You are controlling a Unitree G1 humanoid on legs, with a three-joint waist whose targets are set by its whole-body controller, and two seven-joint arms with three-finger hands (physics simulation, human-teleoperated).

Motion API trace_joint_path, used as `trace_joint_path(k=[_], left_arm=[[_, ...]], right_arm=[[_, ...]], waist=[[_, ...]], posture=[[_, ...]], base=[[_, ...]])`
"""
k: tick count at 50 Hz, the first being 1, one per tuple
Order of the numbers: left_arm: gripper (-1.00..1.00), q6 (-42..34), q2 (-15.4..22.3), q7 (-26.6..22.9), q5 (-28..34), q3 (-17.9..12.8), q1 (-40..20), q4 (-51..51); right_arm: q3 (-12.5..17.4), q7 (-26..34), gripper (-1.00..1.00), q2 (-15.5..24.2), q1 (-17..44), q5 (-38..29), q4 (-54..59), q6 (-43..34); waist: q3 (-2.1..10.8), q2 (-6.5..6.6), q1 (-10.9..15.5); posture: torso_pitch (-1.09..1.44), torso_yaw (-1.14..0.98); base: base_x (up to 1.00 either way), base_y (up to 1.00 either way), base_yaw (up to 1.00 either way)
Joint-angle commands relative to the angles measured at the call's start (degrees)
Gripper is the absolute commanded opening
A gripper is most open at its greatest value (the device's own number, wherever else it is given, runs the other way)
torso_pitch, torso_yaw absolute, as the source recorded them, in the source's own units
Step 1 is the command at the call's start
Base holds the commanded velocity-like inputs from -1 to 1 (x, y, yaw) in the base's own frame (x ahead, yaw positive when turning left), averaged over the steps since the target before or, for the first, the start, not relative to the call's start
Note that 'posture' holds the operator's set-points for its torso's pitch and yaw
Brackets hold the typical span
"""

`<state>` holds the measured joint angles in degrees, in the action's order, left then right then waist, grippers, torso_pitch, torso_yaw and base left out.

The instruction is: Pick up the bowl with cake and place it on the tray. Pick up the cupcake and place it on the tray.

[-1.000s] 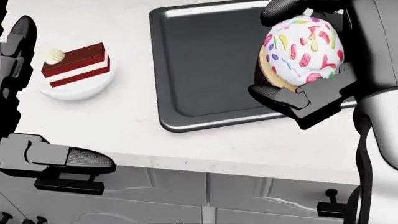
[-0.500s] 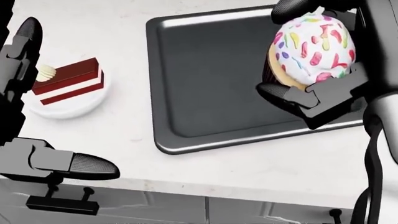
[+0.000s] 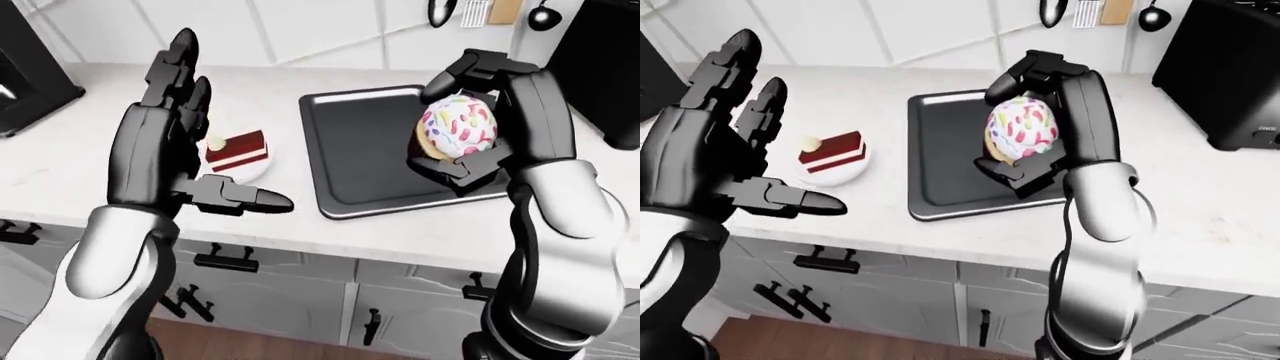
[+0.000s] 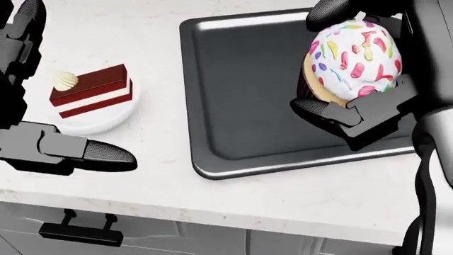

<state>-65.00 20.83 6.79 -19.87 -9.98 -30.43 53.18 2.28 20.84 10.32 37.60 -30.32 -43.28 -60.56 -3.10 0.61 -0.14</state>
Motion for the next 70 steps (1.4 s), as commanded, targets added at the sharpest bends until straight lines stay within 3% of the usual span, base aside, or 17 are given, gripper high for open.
trace_joint_path(k=[1,4,11,19,20,24,29,30,31,34,37,39,41,43,48,60,70], left_arm=[[1.0,3.04,0.21,-2.2,5.43,-0.33,-2.08,-1.53],[1.0,6.0,0.08,-4.46,10.91,2.22,-4.38,-7.25],[1.0,12.13,-3.16,-11.26,22.0,3.52,-9.47,-20.63],[1.0,11.9,-4.36,-14.59,26.36,2.35,-13.12,-23.29],[1.0,11.38,-4.41,-14.77,26.5,2.25,-13.29,-22.77],[1.0,11.72,-4.47,-15.21,26.77,2.07,-13.14,-22.58],[1.0,11.19,-4.62,-15.45,26.98,2.02,-13.22,-21.91],[1.0,10.81,-4.62,-15.52,27.04,2.06,-13.21,-21.45],[1.0,10.61,-4.64,-15.56,27.09,2.04,-13.22,-21.18],[1.0,10.57,-4.8,-15.65,27.12,2.08,-13.2,-20.88],[1.0,10.03,-4.82,-15.77,27.18,2.11,-13.25,-20.2],[1.0,9.12,-4.75,-15.91,27.22,2.14,-13.51,-19.35],[1.0,8.75,-4.75,-16.04,27.25,2.17,-13.36,-18.61],[1.0,8.0,-4.71,-16.23,27.26,2.12,-13.22,-17.62],[1.0,7.29,-4.43,-16.63,26.91,1.34,-12.27,-15.73],[1.0,9.15,-4.08,-16.45,26.92,1.13,-11.49,-17.56],[1.0,10.29,-2.3,-15.98,24.53,-2.25,-8.44,-17.48]], right_arm=[[0.24,-0.82,-1.0,0.22,1.66,-0.01,-1.22,2.43],[0.1,-0.99,-1.0,0.04,1.56,-0.07,-1.17,2.4],[0.22,-1.24,-1.0,-0.12,1.29,0.38,-0.83,3.01],[-0.21,-0.91,-1.0,0.1,1.79,-0.25,-0.69,2.05],[-0.15,-1.05,-1.0,-0.05,1.54,-0.16,-0.44,2.49],[-0.1,-1.18,-1.0,-0.2,1.29,-0.1,-0.24,2.84],[-0.27,-1.08,-1.0,-0.29,1.23,-0.29,-0.33,2.72],[-0.2,-1.06,-1.0,-0.36,1.13,-0.25,-0.44,2.79],[-0.2,-1.07,-1.0,-0.37,1.12,-0.26,-0.44,2.84],[-0.38,-0.86,-1.0,-0.28,1.62,-0.66,-0.84,1.97],[-0.2,-0.86,-1.0,-0.35,1.22,-0.54,-0.57,2.55],[0.0,-0.99,-1.0,-0.49,0.93,-0.23,-0.41,3.22],[-0.06,-0.92,-1.0,-0.41,1.01,-0.13,-0.41,3.23],[-0.02,-0.86,-1.0,-0.36,1.0,-0.08,-0.5,3.23],[-0.33,-0.66,-1.0,-0.23,1.37,-0.39,-0.94,2.7],[-0.19,-0.71,-1.0,-0.42,1.32,-0.4,-0.42,3.34],[-0.34,-0.29,-1.0,-0.16,1.89,-0.86,-0.67,2.53]], waist=[[1.14,-0.13,0.0],[1.32,-0.09,-0.06],[1.53,-0.34,0.05],[1.86,-0.61,-0.07],[3.2,-0.42,-0.14],[0.74,0.5,0.08],[0.85,3.7,0.04],[1.01,2.73,0.15],[0.59,3.2,-0.24],[0.24,2.34,-0.01],[1.58,1.27,-0.16],[0.7,-0.54,0.19],[1.2,-3.1,1.04],[0.47,-1.89,1.15],[1.56,-0.08,0.44],[2.11,-0.4,-0.02],[1.86,-0.27,-0.03]], posture=[[0.0,0.0],[0.0,0.0],[0.0,0.0],[0.0,0.0],[0.0,0.0],[0.0,0.0],[0.0,0.0],[0.0,0.0],[0.0,0.0],[0.0,0.0],[0.0,0.0],[0.0,0.0],[0.0,0.0],[0.0,0.0],[0.0,0.0],[0.0,0.0],[0.0,0.0]], base=[[0.0,0.0,0.0],[0.0,0.0,0.0],[0.0,0.0,0.0],[0.0,0.0,0.0],[0.12,0.0,0.0],[0.23,0.0,0.0],[0.3,0.0,0.0],[0.33,0.0,0.0],[0.33,0.0,0.0],[0.26,0.0,0.0],[0.09,0.0,0.0],[0.05,0.0,0.0],[0.0,0.0,0.0],[0.0,0.0,0.0],[0.0,0.0,0.0],[0.0,0.0,0.0],[0.0,0.0,0.0]])
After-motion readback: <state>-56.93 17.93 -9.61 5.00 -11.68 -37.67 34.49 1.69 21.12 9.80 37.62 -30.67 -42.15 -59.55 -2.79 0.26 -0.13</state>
